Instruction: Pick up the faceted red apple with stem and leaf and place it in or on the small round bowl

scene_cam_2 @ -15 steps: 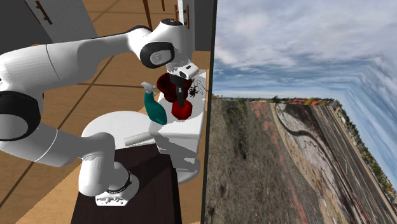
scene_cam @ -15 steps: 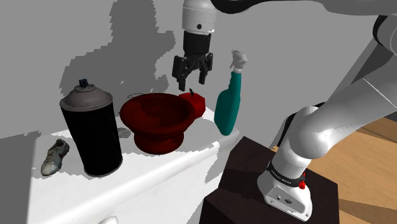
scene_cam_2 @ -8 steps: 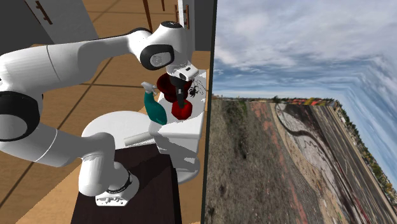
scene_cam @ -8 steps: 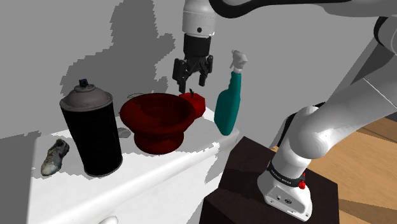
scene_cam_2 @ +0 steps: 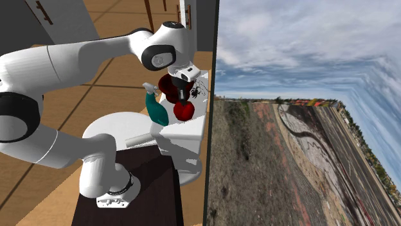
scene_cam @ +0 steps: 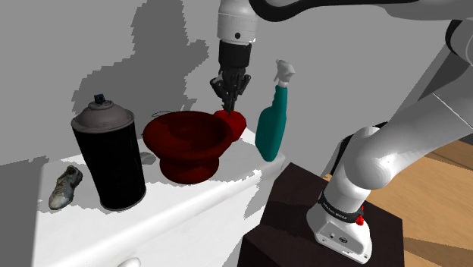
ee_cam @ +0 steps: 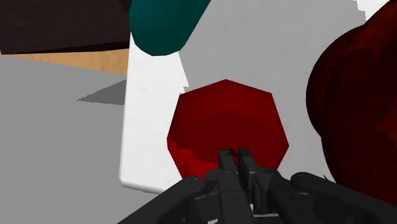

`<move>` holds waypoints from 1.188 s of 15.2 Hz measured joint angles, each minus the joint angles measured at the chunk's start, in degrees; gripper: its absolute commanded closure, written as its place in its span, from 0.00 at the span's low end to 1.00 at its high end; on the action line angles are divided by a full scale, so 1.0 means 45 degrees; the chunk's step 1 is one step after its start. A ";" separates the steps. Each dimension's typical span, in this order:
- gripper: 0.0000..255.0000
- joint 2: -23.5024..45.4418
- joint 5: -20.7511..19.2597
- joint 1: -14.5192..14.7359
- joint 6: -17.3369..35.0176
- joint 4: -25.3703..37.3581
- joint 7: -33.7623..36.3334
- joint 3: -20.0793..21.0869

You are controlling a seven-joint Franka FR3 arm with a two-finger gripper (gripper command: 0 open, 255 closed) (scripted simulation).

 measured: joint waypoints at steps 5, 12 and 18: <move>1.00 0.0026 -0.0018 -0.0010 -0.0225 0.0240 0.0014 -0.0014; 1.00 0.0143 -0.0130 -0.0086 -0.1308 0.1435 -0.0002 -0.0149; 1.00 0.0406 -0.0238 -0.0153 -0.2298 0.2682 0.0064 -0.0191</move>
